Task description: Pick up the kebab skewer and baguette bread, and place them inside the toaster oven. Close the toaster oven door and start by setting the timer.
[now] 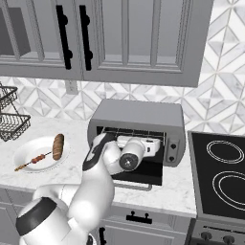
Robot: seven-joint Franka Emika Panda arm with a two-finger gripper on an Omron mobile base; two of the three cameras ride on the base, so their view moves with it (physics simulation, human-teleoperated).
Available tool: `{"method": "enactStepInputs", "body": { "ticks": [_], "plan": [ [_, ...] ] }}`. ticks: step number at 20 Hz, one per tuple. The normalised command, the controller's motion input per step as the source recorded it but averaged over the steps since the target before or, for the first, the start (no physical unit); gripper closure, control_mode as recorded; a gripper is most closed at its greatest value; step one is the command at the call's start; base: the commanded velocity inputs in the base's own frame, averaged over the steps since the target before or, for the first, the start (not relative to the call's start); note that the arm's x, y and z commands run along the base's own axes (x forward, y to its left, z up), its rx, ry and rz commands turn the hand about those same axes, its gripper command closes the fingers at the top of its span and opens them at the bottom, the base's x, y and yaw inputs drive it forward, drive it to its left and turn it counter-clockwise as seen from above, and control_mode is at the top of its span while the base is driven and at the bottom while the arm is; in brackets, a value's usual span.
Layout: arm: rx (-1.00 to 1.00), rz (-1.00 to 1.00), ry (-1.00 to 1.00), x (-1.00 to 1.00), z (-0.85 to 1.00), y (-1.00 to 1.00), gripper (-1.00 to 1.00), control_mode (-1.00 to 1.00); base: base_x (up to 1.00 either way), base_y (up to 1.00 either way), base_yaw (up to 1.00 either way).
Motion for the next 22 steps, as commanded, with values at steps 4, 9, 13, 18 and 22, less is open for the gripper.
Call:
{"method": "enactStepInputs", "body": {
  "ticks": [4, 9, 13, 18, 22],
  "plan": [
    [0.01, 0.0, 0.0, 0.2, -0.03, -0.02, -1.0, -1.0, 0.0, 0.0, 0.0],
    [0.02, 0.0, 0.0, 0.07, -0.28, 0.08, -1.0, -1.0, 0.0, 0.0, 0.0],
    [0.04, 0.0, -0.01, 0.19, 0.0, 0.16, -1.0, -1.0, 0.0, 0.0, 0.0],
    [0.02, 0.0, 0.0, 0.34, 0.0, 0.07, -1.0, -1.0, 0.0, 0.0, 0.0],
    [0.0, 0.0, 0.0, 0.37, 0.0, 0.03, -1.0, -1.0, 0.0, 0.0, 0.0]
  ]
}}
